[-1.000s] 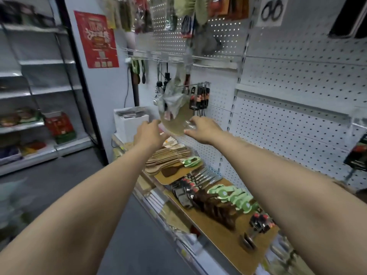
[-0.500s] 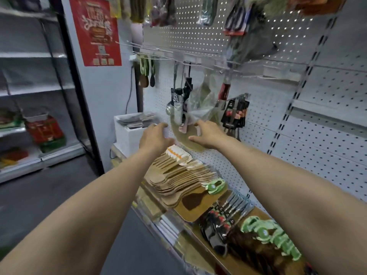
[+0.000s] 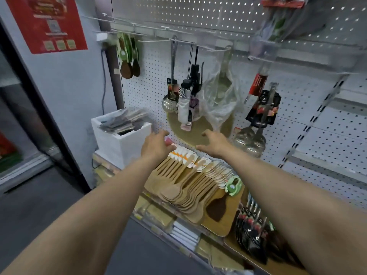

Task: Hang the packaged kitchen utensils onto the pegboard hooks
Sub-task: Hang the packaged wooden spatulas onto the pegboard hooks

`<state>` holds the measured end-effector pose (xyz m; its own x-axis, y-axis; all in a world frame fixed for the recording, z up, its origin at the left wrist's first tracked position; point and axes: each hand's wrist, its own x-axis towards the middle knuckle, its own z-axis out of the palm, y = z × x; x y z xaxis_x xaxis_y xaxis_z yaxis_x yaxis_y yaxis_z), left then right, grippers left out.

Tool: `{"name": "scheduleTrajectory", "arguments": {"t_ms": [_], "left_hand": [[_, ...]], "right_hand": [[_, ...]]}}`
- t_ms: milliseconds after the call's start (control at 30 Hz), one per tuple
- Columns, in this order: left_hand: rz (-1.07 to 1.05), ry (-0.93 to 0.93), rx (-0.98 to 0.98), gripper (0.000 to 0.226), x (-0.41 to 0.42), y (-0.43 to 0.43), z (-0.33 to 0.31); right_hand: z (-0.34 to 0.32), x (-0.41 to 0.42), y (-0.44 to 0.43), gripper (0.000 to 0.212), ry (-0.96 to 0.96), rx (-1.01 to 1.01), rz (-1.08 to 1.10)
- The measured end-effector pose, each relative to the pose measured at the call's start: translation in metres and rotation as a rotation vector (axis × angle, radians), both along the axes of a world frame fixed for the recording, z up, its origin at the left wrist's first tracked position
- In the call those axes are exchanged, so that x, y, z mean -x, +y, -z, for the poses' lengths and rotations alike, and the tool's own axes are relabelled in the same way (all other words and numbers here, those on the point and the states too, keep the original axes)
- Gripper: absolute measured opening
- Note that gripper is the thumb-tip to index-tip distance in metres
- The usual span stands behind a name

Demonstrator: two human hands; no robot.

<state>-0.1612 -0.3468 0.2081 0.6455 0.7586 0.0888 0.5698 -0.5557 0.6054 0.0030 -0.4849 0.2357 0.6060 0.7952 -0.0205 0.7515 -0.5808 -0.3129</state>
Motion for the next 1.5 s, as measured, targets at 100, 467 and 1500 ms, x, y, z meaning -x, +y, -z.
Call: {"name": "scheduleTrajectory", "arguments": {"t_ms": [100,467,1500], "left_hand": [[0.011,0.012,0.001,0.064,-0.013,0.04,0.024],[0.114,0.178,0.193,0.062,-0.066,0.134,0.127],[0.35,0.454,0.612,0.026,-0.214,0.132,0.342]], "right_hand": [[0.032,-0.013,0.039,0.07,0.02,0.035,0.023],[0.143,-0.056,0.112,0.058,0.321,0.14,0.225],[0.352,-0.093,0.116,0.04,0.719,-0.064,1.08]]}}
